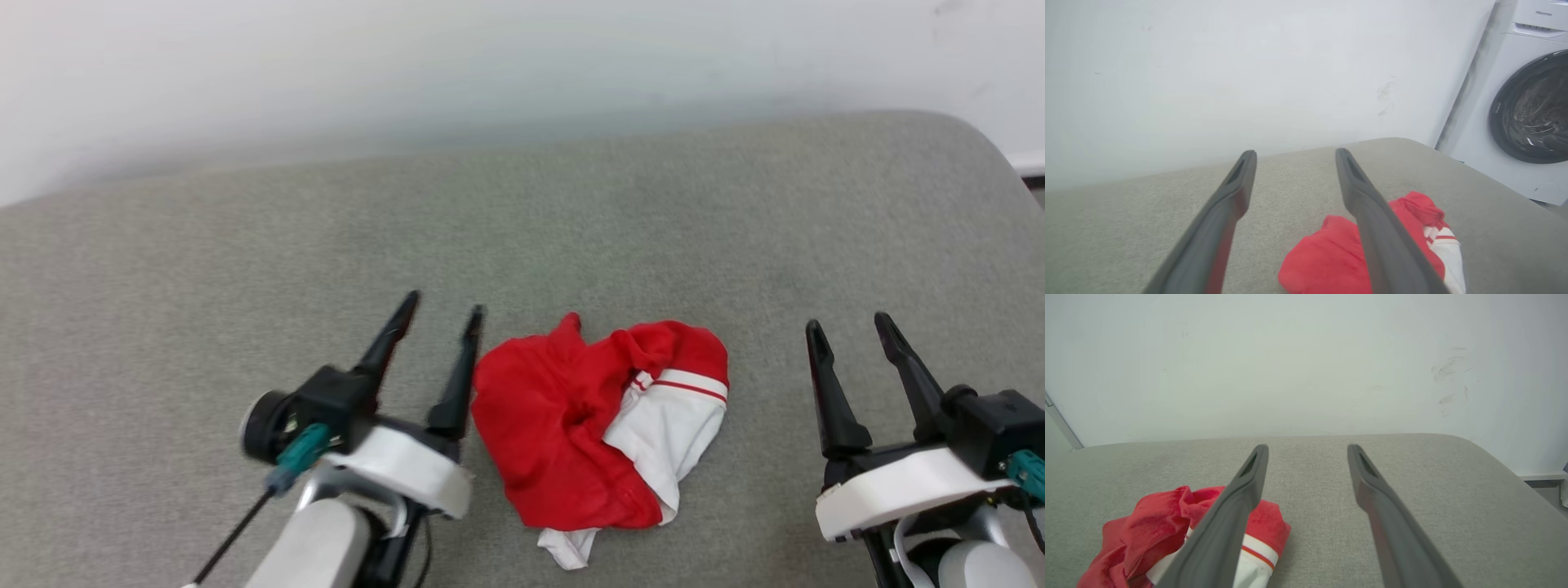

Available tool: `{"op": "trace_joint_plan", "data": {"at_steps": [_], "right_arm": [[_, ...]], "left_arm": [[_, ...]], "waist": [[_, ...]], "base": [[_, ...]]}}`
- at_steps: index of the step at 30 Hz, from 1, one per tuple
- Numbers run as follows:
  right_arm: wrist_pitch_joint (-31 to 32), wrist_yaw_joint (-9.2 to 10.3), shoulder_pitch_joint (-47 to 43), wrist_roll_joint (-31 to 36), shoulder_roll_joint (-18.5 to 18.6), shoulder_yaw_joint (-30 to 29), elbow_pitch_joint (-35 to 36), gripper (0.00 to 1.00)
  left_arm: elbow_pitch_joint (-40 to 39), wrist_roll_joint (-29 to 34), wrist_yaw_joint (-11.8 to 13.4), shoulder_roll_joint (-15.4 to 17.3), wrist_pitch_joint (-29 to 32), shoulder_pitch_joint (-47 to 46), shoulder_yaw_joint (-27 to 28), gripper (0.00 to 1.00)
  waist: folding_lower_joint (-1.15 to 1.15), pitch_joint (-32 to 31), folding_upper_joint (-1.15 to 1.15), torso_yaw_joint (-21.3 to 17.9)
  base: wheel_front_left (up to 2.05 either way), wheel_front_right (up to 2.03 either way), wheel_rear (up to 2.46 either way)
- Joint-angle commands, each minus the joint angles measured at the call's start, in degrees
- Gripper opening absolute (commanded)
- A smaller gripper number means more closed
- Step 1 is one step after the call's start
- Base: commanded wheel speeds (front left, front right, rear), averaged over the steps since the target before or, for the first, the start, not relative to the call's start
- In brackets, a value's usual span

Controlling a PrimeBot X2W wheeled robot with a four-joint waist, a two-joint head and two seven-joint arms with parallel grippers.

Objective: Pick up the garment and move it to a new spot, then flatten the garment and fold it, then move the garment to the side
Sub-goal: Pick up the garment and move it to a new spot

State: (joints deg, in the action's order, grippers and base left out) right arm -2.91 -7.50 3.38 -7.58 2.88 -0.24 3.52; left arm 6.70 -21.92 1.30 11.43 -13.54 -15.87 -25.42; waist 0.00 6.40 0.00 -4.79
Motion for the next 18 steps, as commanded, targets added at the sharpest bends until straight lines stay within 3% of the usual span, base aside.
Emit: {"op": "trace_joint_plan", "data": {"at_steps": [1,10,18], "right_arm": [[0.42,0.02,-1.37,0.19,0.00,-0.39,0.26,1.00],[2.26,0.01,-4.97,-0.17,-0.01,-0.15,1.17,1.00],[3.20,0.01,-6.43,-0.33,-0.01,0.34,1.57,1.00]], "left_arm": [[-0.16,-0.56,1.51,0.65,-0.64,2.06,1.77,1.00],[-0.28,-2.05,5.75,4.99,-1.42,10.88,9.58,1.00],[-2.19,-2.29,7.35,6.69,-0.26,15.68,10.21,1.00]], "waist": [[0.00,-2.24,0.00,1.97],[0.00,-5.42,0.00,3.05],[0.00,-6.70,0.00,2.65]], "base": [[0.00,0.00,0.00],[0.00,0.00,0.00],[0.00,0.00,0.00]]}}
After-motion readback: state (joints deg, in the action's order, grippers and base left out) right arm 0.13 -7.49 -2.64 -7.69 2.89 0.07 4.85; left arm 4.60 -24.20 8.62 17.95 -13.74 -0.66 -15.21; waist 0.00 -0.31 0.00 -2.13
